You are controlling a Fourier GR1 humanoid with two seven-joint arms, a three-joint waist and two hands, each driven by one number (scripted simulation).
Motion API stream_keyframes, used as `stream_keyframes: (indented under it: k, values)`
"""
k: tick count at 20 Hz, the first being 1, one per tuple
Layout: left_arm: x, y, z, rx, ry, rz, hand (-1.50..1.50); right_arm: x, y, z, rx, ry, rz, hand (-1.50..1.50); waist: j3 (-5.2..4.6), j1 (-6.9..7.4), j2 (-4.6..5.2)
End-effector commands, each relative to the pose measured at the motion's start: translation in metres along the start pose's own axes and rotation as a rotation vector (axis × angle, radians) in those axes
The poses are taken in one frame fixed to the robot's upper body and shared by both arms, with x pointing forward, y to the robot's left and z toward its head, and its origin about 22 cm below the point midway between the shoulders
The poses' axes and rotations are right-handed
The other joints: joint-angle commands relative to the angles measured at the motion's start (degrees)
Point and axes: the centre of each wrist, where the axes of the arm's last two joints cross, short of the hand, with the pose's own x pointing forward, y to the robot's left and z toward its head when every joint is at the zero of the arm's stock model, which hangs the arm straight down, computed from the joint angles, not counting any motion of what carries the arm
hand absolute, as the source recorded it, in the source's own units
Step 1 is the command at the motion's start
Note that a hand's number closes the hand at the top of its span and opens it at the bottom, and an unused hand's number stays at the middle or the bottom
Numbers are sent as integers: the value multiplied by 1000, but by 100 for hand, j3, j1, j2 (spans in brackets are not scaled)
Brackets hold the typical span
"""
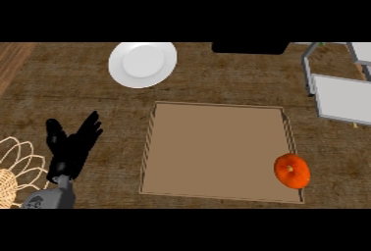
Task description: Pick the cupcake from the tray and place it in the tiered shelf
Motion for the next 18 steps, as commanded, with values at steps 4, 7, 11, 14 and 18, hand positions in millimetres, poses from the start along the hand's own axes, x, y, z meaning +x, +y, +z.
stream_keyframes:
  k: [4,7,11,14,18]
  values:
    - [1,-11,-1,-7,9,7,0,-1,-7,0,-61,63,-250,-150,-6,13,26]
    - [-16,1,3,3,14,-4,0,-1,-4,-1,-93,53,-395,-150,-13,-57,-6]
    - [-18,-6,5,-15,19,-4,0,1,-26,2,-142,76,-538,-150,-5,59,40]
    - [-17,9,4,0,35,-2,0,6,-40,3,-203,112,-612,-150,-14,-36,-9]
    - [1,13,-5,15,-1,-2,0,-9,-66,17,-352,131,-579,-150,-9,-18,37]
